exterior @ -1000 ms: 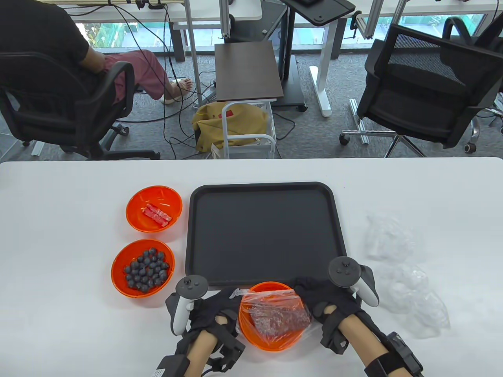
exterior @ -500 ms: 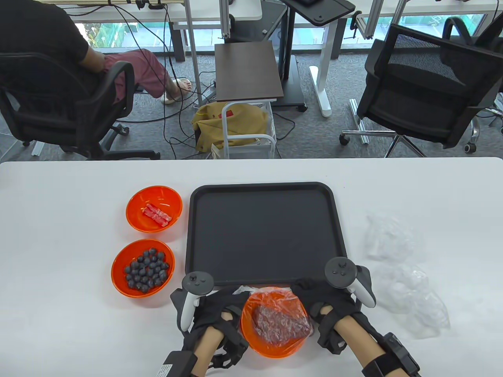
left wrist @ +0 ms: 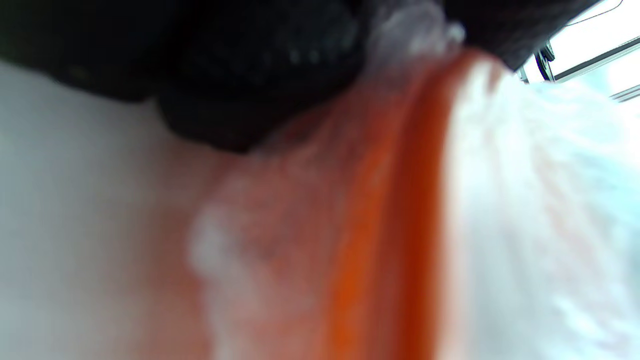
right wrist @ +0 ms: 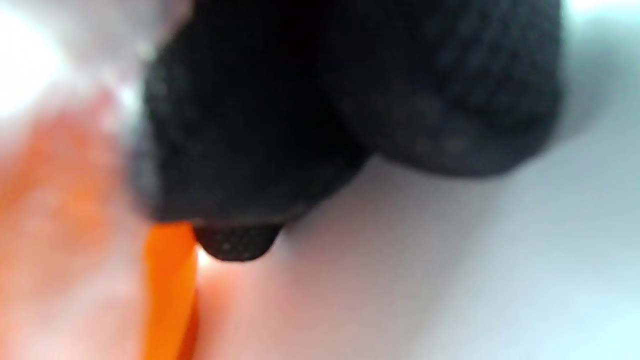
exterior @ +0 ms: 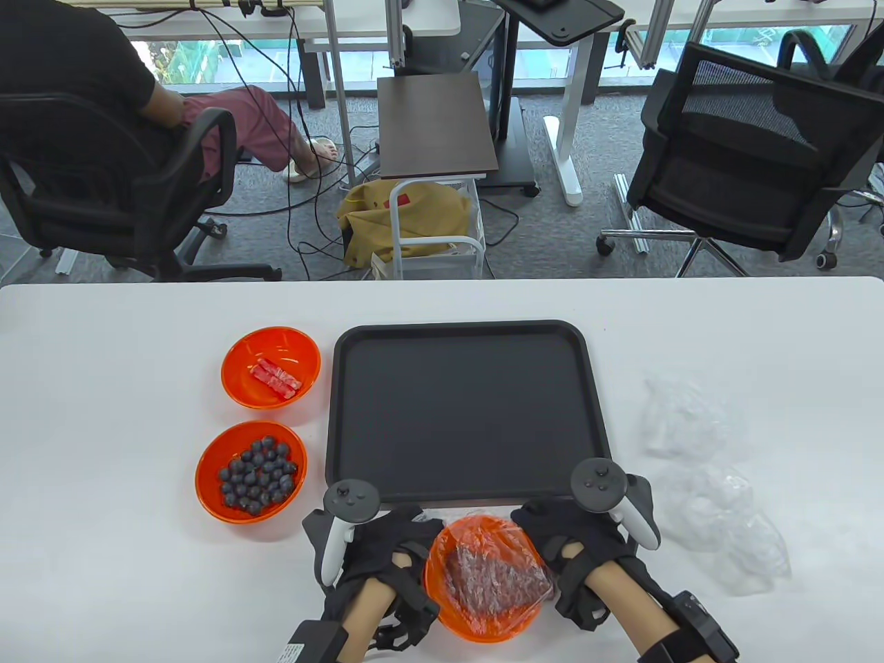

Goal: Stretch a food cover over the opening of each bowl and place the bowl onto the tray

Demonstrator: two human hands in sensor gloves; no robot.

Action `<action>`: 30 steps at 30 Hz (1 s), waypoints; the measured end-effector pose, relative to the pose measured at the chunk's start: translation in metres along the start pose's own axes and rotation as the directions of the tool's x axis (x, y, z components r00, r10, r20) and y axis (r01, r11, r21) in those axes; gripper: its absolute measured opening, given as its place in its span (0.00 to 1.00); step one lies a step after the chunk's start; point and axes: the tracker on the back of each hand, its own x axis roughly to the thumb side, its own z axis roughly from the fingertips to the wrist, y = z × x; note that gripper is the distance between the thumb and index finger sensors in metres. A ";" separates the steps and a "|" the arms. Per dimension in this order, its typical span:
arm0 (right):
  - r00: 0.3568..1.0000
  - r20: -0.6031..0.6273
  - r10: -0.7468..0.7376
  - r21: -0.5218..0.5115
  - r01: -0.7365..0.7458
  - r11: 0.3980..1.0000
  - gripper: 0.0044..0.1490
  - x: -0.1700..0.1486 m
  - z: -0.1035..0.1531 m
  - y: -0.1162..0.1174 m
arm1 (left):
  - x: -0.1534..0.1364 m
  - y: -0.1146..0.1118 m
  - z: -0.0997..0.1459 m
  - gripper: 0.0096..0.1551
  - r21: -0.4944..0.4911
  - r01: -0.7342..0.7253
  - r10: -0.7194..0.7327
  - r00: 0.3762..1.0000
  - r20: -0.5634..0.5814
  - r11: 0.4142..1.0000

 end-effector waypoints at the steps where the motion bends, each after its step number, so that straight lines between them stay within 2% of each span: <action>1: 1.000 -0.001 -0.005 0.001 0.005 1.000 0.29 -0.001 0.001 0.000 | -0.001 0.000 0.000 0.30 -0.011 -0.008 0.008 1.000 0.017 1.000; 5: 1.000 -0.016 -0.014 0.004 0.014 1.000 0.30 -0.006 0.003 -0.003 | -0.005 0.003 0.001 0.36 -0.055 -0.031 0.034 0.998 0.047 0.998; 10: 0.998 -0.057 -0.034 -0.010 0.034 0.999 0.33 -0.012 0.008 -0.011 | -0.009 0.007 0.004 0.37 -0.104 -0.078 0.088 0.992 0.091 0.992; 17: 0.998 -0.057 0.004 -0.123 -0.011 0.992 0.36 -0.007 0.022 -0.030 | -0.007 0.018 0.015 0.38 -0.122 -0.096 0.116 0.980 0.163 0.988; 20: 0.999 -0.050 0.001 -0.119 -0.007 0.993 0.37 -0.006 0.026 -0.036 | -0.007 0.023 0.019 0.39 -0.098 -0.082 0.100 0.977 0.189 0.992; 24: 1.000 0.000 -0.021 -0.126 0.021 0.992 0.37 0.001 0.027 -0.042 | -0.002 0.031 0.027 0.39 -0.026 -0.060 0.065 0.963 0.260 0.998; 28: 0.997 0.072 0.012 -0.102 -0.005 0.995 0.38 0.024 0.022 -0.046 | 0.019 0.047 0.042 0.42 0.163 0.053 -0.108 0.928 0.356 0.985; 30: 0.987 0.156 0.041 -0.067 -0.031 0.997 0.38 0.039 0.016 -0.044 | 0.031 0.055 0.048 0.44 0.259 0.124 -0.222 0.893 0.391 0.958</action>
